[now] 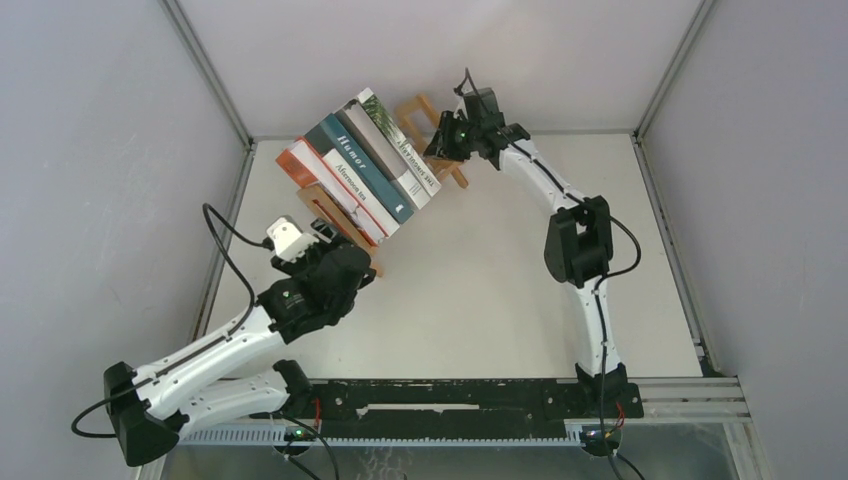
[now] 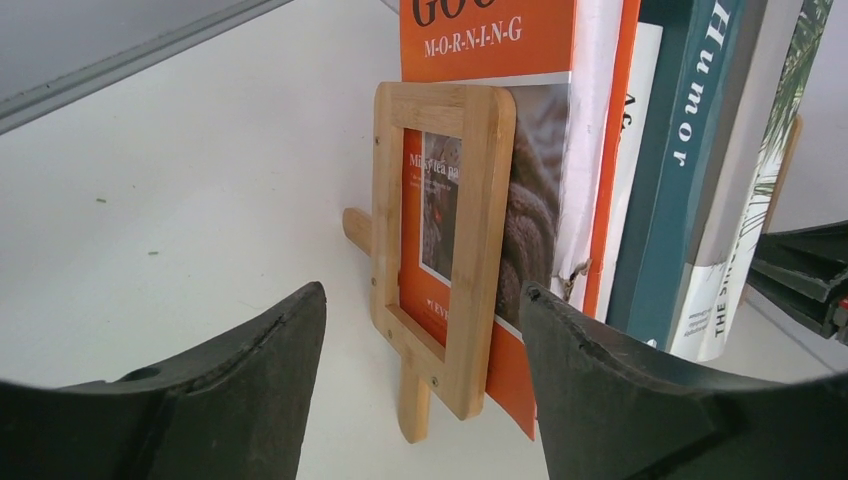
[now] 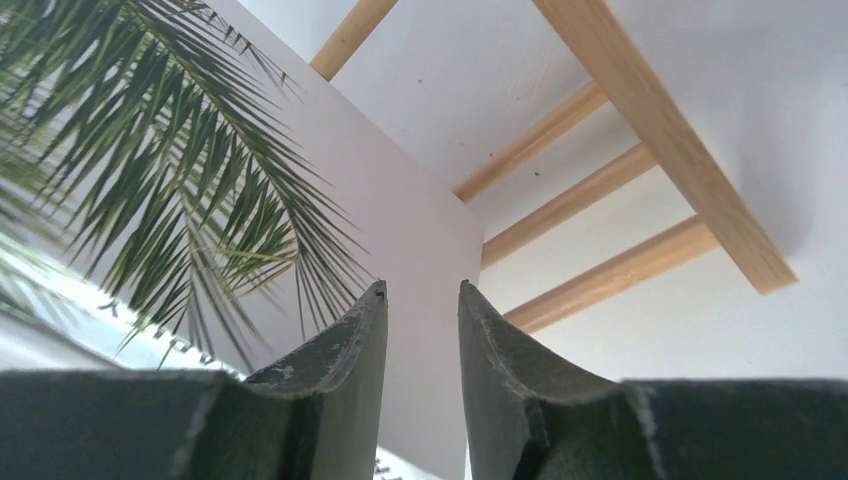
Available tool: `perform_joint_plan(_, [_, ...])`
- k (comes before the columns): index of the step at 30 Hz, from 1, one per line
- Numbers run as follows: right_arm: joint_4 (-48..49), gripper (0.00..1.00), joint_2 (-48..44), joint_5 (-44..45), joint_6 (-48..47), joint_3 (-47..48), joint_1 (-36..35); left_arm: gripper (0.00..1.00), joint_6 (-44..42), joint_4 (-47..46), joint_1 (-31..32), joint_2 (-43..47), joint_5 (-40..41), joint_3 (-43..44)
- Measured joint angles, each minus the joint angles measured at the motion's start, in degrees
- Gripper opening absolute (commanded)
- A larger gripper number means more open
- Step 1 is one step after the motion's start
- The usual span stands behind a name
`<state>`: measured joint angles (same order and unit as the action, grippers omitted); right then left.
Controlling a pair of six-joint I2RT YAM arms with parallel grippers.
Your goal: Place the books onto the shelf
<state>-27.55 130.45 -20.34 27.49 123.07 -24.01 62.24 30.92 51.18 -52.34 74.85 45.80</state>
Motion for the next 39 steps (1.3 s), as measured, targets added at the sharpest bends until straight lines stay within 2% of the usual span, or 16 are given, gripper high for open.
perform_joint_plan(5, [-0.7, 0.43, -3.8, 1.6, -1.7, -2.3, 0.3, 0.85, 0.4, 0.8, 0.0, 1.0, -0.6, 0.1])
perform_joint_plan(10, [-1.2, 0.47, -8.4, 3.8, -3.1, -6.3, 0.4, 0.98, 0.6, 1.8, -0.1, 2.4, -2.3, 0.1])
perform_joint_plan(13, [-1.5, 0.5, -11.5, 5.7, -4.2, -9.3, 0.3, 1.0, -1.1, 1.6, -0.1, 3.4, -3.2, 0.1])
perform_joint_plan(22, [-1.5, 0.57, -23.7, 14.1, -7.7, -22.8, -0.1, 1.0, -20.2, -8.3, -2.6, 9.9, -9.7, -0.9])
perform_joint_plan(26, [-1.3, 0.59, -32.2, 19.7, -9.4, -31.5, 0.0, 1.0, -30.7, -12.9, -8.8, 13.5, -18.2, -2.5])
perform_joint_plan(31, [0.1, 0.6, -43.4, 25.8, -10.6, -40.2, 0.8, 1.0, -40.2, -14.4, -17.2, 15.3, -27.4, -2.5])
perform_joint_plan(39, [-0.6, 0.63, -56.2, 37.0, -10.0, -48.0, 1.9, 1.0, -49.0, -16.6, -23.0, 23.4, -29.6, -5.9])
